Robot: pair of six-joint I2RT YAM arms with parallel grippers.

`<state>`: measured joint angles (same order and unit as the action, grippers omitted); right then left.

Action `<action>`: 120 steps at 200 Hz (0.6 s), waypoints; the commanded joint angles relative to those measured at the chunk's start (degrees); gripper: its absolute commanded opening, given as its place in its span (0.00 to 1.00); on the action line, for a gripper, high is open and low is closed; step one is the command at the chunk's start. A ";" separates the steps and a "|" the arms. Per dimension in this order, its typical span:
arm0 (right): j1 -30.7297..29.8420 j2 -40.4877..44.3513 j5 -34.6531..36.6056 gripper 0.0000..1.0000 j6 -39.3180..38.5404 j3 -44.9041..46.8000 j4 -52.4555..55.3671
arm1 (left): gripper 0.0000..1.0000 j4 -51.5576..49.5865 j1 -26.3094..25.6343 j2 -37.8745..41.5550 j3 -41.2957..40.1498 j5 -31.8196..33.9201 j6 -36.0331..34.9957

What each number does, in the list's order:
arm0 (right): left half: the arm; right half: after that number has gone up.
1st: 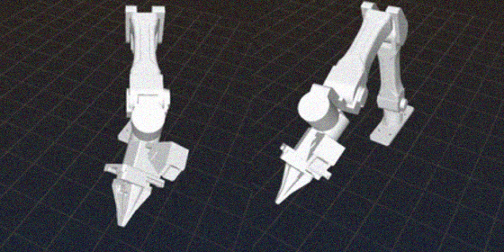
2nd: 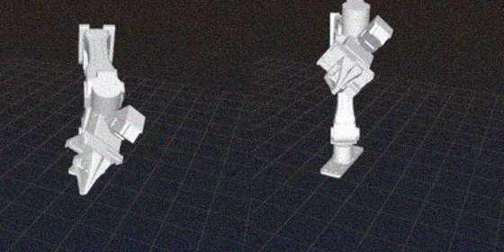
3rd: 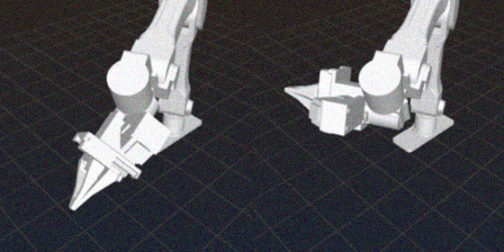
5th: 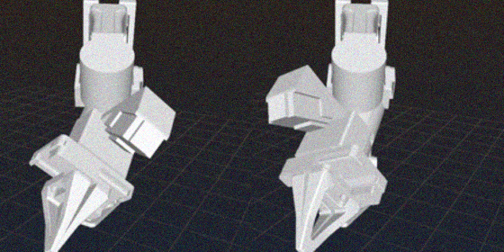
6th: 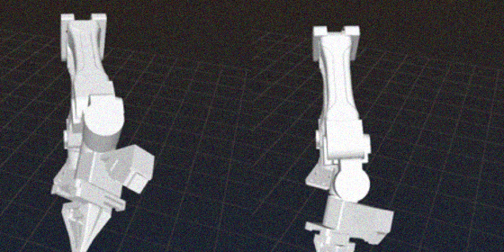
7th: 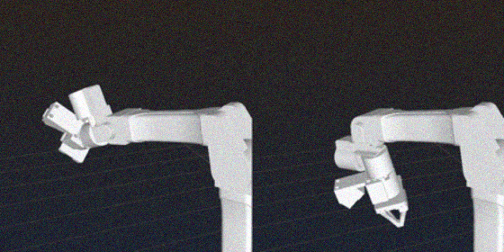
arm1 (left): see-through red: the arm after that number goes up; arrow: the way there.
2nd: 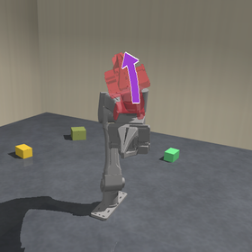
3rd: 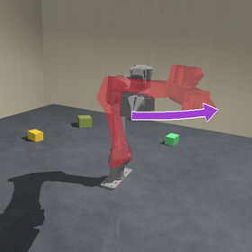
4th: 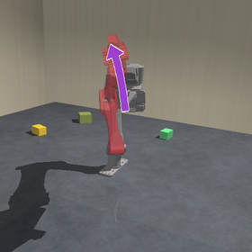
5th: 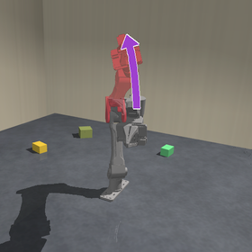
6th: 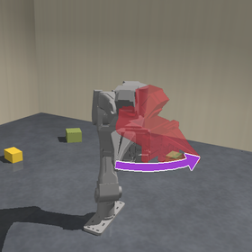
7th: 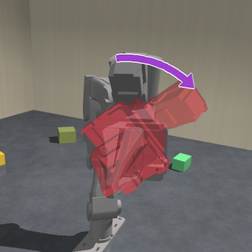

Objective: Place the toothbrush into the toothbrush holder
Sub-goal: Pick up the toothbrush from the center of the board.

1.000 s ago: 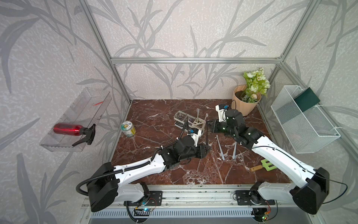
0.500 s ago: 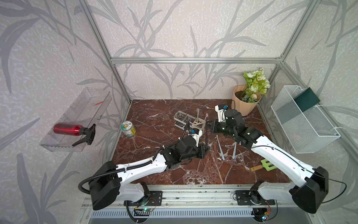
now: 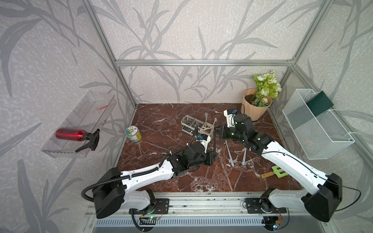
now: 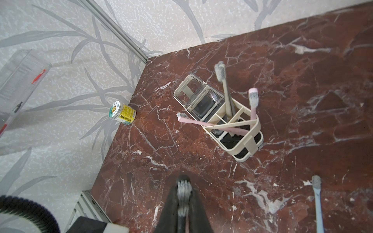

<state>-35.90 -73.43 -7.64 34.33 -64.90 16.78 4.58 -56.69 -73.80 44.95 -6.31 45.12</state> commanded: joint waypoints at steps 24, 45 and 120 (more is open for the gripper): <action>0.03 0.80 -0.21 0.51 -3.51 -6.78 10.07 | 0.00 -12.28 -0.24 1.87 2.16 2.59 -6.18; 1.22 -1.97 -4.65 0.57 -4.86 -9.62 13.99 | 0.00 -18.28 -0.22 2.38 3.25 3.66 -9.25; 1.85 -12.86 -13.75 0.56 -9.46 -14.65 21.56 | 0.00 -26.16 -0.35 7.40 3.33 7.50 -13.53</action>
<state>-34.15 -85.38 -18.50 27.16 -78.67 35.33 -18.65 -56.90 -67.92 46.39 -0.80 33.93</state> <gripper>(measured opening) 0.561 0.103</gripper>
